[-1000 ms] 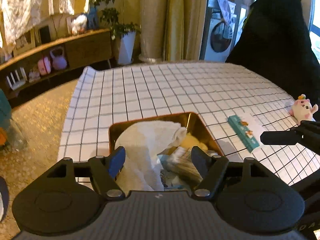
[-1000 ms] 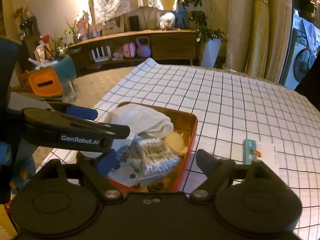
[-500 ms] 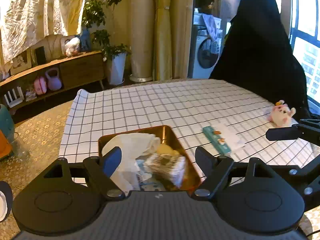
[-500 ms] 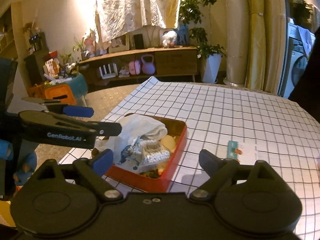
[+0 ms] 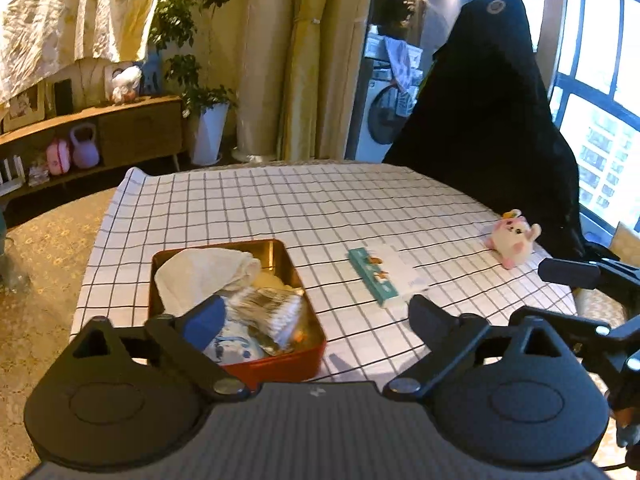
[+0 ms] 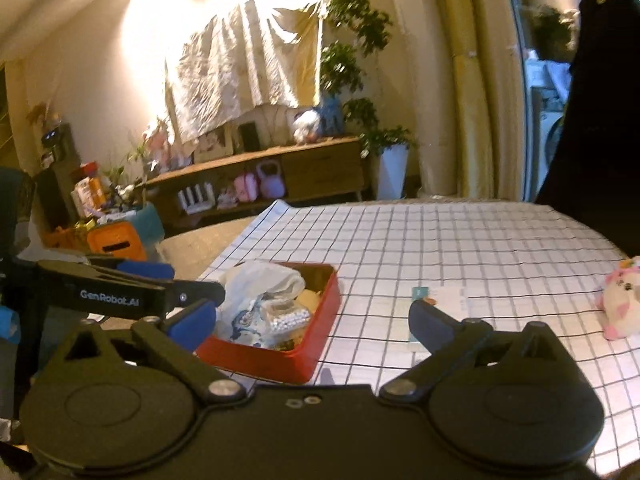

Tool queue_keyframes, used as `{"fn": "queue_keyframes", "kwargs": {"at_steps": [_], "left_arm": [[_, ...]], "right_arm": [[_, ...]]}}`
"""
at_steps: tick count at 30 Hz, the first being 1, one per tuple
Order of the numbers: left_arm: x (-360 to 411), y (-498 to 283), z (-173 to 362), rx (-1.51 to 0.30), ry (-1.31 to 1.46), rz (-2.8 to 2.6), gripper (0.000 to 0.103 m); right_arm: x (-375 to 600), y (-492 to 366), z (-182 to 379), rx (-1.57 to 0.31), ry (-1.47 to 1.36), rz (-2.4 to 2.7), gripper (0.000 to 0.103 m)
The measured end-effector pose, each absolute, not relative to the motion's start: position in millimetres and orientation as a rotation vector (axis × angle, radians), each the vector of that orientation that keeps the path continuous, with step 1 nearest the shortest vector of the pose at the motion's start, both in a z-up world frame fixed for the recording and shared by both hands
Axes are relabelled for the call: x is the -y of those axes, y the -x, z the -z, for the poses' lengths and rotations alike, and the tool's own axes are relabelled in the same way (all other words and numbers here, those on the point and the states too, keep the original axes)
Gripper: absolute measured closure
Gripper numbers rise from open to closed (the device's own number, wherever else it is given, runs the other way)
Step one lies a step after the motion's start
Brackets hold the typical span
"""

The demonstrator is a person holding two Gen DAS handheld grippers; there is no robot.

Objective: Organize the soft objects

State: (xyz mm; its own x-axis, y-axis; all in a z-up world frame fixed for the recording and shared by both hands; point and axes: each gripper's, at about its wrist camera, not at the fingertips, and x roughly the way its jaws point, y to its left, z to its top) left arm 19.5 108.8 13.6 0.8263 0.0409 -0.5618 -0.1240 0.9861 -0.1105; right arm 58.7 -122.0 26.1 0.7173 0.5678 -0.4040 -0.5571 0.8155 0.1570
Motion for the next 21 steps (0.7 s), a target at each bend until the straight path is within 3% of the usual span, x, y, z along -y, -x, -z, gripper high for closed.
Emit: {"fn": "queue_keyframes", "kwargs": {"at_steps": [8, 21], "left_arm": [[-80.2, -3.5, -16.5, -0.574, 0.095, -0.056, 0.000], [-61.2, 18.3, -17.5, -0.522, 0.079, -0.029, 0.000]], "right_arm": [[132.1, -34.7, -17.1, -0.488, -0.136, -0.549, 0.000], [133.6, -3.0, -11.4, -0.350, -0.089, -0.343, 0.000]]}}
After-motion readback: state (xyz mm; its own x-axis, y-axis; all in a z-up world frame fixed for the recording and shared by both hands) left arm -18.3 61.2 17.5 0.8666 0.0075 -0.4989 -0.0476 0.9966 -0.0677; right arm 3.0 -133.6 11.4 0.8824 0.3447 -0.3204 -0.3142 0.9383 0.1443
